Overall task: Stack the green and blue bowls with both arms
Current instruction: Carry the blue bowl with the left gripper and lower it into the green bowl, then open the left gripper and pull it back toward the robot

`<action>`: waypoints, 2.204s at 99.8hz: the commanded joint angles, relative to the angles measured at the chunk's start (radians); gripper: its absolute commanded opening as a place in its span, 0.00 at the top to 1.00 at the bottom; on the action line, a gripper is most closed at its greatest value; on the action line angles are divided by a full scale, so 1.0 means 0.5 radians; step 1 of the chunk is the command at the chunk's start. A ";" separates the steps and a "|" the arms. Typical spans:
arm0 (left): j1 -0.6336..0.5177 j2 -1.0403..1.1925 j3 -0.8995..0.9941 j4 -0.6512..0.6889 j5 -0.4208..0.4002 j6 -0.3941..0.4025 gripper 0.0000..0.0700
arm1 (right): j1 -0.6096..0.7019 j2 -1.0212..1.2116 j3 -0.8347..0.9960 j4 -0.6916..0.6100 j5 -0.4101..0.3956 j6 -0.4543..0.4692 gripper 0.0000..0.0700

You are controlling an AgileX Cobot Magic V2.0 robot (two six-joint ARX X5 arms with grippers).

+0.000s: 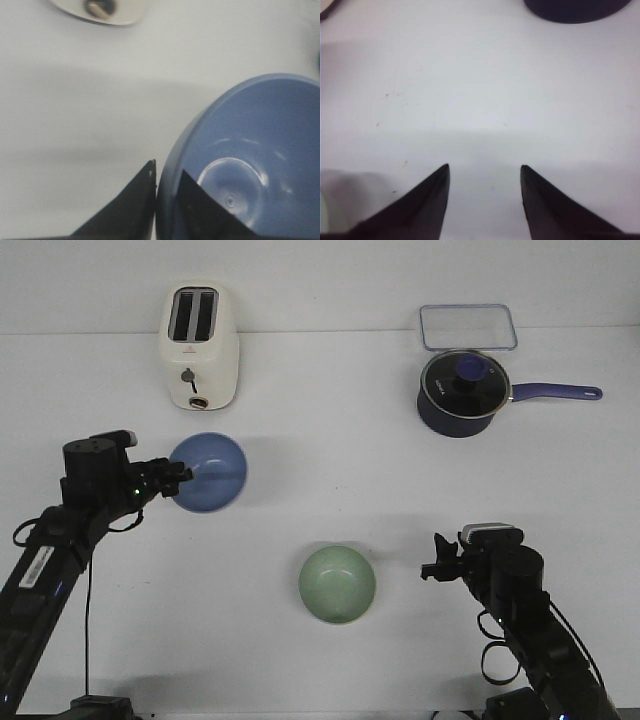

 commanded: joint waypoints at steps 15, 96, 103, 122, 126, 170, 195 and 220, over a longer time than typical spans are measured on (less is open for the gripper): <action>-0.483 -0.200 -0.162 -0.072 0.050 0.060 0.98 | 0.009 0.002 -0.002 0.007 -0.071 -0.009 0.60; -1.182 0.189 -0.291 0.450 0.034 -0.053 0.56 | 0.008 0.002 -0.002 0.008 -0.102 -0.011 0.60; -1.096 0.067 -0.291 0.414 -0.014 -0.012 0.57 | 0.008 -0.002 -0.002 0.014 -0.102 -0.013 0.60; -0.802 -0.365 -0.291 0.156 -0.637 0.204 0.98 | 0.007 -0.173 -0.003 0.019 -0.099 -0.050 1.00; -0.745 -0.441 -0.295 0.102 -0.737 0.239 0.98 | 0.007 -0.237 -0.006 0.012 -0.080 -0.067 1.00; -0.141 -1.928 -1.499 0.913 -0.948 0.378 0.98 | 0.007 -0.996 -0.340 0.327 0.258 -0.233 1.00; -0.104 -2.157 -1.507 0.950 -0.947 0.336 0.98 | 0.007 -0.996 -0.340 0.342 0.266 -0.236 1.00; -0.104 -2.211 -1.507 0.950 -0.947 0.336 0.98 | 0.008 -0.996 -0.340 0.366 0.266 -0.236 1.00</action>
